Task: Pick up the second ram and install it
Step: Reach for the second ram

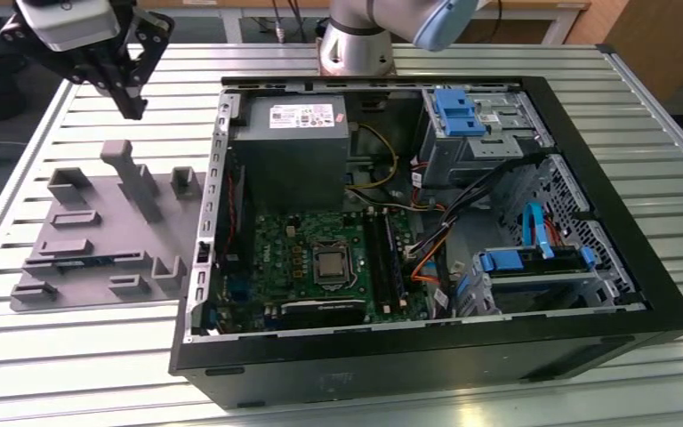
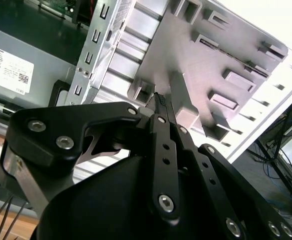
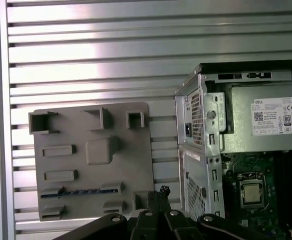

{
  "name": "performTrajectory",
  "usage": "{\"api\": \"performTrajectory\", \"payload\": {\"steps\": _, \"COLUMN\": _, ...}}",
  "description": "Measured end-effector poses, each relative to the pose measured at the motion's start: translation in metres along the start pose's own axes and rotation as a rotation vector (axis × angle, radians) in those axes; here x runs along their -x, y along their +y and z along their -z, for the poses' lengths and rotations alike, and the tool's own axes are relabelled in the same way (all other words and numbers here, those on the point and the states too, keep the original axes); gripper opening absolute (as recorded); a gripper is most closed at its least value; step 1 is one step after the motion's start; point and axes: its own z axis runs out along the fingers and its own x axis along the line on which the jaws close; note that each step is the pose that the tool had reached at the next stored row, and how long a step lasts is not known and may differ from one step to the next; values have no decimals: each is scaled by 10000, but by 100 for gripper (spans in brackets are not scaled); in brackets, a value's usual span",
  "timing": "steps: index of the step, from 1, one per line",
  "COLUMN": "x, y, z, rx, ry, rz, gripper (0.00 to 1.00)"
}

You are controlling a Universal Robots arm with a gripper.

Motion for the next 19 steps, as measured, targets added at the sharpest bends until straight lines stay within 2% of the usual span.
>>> {"api": "performTrajectory", "payload": {"steps": 4, "x": -84, "y": -24, "z": 3, "rx": -1, "ry": 0, "rz": 0, "gripper": 11}}
{"api": "performTrajectory", "payload": {"steps": 12, "x": -102, "y": -33, "z": 4, "rx": -1, "ry": 1, "rz": 0, "gripper": 11}}
{"api": "performTrajectory", "payload": {"steps": 19, "x": -200, "y": -108, "z": 10, "rx": -1, "ry": 1, "rz": 0, "gripper": 11}}
